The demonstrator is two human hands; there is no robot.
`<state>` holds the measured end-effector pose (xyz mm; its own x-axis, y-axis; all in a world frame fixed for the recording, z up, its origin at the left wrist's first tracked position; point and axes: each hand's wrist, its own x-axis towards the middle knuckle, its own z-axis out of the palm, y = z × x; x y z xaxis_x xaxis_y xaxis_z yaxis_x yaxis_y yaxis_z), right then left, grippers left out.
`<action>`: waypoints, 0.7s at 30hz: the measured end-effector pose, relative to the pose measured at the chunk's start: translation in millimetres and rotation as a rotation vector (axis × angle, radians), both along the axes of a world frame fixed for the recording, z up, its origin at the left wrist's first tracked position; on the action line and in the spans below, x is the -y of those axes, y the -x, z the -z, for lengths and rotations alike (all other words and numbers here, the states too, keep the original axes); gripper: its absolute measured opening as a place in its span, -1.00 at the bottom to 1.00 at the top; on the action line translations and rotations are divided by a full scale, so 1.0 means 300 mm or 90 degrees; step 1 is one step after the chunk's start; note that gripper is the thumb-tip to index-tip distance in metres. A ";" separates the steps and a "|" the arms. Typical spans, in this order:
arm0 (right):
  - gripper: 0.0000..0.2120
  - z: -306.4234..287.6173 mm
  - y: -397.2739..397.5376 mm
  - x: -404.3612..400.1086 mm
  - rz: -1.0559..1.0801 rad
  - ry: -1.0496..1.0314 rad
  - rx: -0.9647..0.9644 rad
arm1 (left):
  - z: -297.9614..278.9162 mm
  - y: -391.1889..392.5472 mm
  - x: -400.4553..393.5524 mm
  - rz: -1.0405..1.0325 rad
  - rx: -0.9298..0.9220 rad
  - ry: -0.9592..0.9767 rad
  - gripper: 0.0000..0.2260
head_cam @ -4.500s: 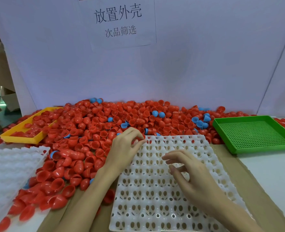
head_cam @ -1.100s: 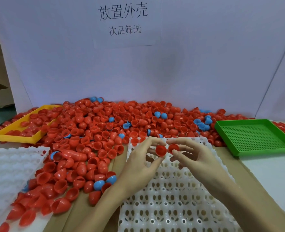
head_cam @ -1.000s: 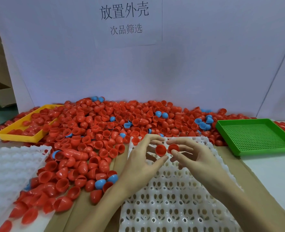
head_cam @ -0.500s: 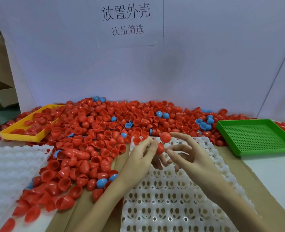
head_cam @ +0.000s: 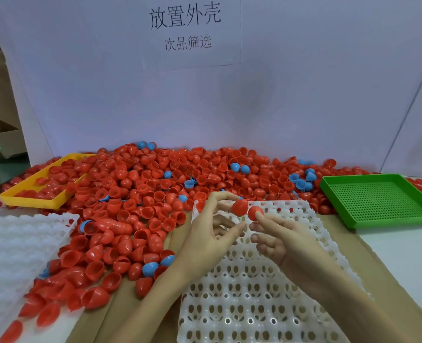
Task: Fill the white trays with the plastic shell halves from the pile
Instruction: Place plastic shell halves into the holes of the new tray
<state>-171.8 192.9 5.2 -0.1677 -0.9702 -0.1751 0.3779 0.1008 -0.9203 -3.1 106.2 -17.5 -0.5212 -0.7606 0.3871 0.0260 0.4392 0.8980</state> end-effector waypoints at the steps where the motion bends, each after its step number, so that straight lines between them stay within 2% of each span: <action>1: -0.76 0.000 0.006 0.003 -0.047 -0.046 0.108 | 0.001 -0.001 0.002 -0.021 0.000 0.024 -0.68; 3: -0.72 0.003 0.011 0.003 -0.117 -0.120 0.310 | 0.003 -0.005 0.007 -0.077 -0.003 0.069 -0.77; 5: -0.68 0.010 0.009 0.003 -0.143 -0.137 0.360 | 0.004 -0.010 0.010 -0.125 -0.011 0.111 -0.81; 8: -0.69 0.026 0.001 0.007 -0.127 -0.098 0.197 | -0.002 -0.009 0.004 -0.180 -0.006 0.192 -0.78; 10: -0.65 0.034 0.002 0.014 -0.090 -0.051 0.087 | -0.007 -0.013 0.003 -0.185 0.026 0.288 -0.75; 14: -0.57 0.035 0.008 0.014 -0.059 0.008 0.005 | 0.002 -0.025 0.000 -0.082 0.139 0.500 -0.68; 18: -0.54 0.041 0.010 0.017 -0.056 0.012 0.023 | 0.018 -0.012 -0.008 -0.070 0.122 0.475 -0.64; 21: -0.59 0.034 0.016 0.024 -0.050 0.021 0.017 | 0.024 -0.012 0.011 -0.107 0.080 0.316 -0.74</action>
